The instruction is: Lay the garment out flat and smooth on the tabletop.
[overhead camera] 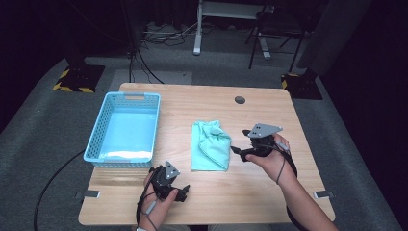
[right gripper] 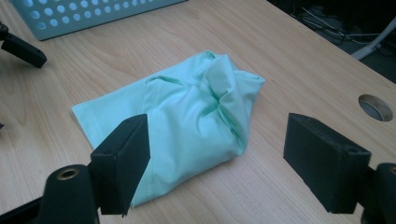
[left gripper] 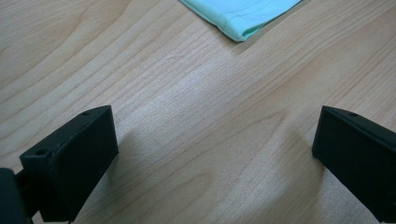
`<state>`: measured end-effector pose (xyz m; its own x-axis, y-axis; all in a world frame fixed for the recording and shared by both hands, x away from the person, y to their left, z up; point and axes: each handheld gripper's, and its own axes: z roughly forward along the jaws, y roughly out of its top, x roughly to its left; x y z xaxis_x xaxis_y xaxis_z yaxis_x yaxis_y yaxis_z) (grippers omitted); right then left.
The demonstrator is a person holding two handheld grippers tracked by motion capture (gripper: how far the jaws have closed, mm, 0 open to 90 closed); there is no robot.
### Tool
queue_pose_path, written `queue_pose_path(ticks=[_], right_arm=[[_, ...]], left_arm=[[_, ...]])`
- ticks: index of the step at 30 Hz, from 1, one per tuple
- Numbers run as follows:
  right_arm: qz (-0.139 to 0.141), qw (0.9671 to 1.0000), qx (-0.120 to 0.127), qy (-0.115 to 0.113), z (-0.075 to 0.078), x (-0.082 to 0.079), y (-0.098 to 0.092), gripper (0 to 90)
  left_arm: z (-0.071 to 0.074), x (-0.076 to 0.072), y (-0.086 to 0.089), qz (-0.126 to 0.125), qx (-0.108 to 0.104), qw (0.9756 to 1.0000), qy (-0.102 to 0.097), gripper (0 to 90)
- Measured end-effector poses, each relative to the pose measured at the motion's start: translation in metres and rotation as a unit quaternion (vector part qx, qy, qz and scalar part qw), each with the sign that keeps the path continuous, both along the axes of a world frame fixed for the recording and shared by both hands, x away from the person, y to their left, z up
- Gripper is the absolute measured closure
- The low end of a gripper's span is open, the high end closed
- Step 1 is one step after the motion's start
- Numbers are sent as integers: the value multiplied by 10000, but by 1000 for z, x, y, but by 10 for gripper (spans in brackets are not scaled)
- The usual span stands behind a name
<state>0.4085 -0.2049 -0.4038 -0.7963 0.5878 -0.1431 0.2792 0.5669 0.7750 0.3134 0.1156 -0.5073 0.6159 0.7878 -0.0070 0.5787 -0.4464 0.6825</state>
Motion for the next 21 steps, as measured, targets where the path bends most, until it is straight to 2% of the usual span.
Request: queue_pose_path(ticks=[6, 12, 21], right_arm=[[24, 10000, -32, 52, 1, 9, 8, 236], [50, 9999, -80, -54, 6, 19, 17, 229], [108, 9999, -64, 27, 8, 39, 27, 253]], left_arm=[[0, 0, 0, -1, 1, 10000, 1, 0], [0, 0, 0, -9, 11, 10000, -4, 0], [0, 0, 0, -4, 3, 10000, 1, 0]])
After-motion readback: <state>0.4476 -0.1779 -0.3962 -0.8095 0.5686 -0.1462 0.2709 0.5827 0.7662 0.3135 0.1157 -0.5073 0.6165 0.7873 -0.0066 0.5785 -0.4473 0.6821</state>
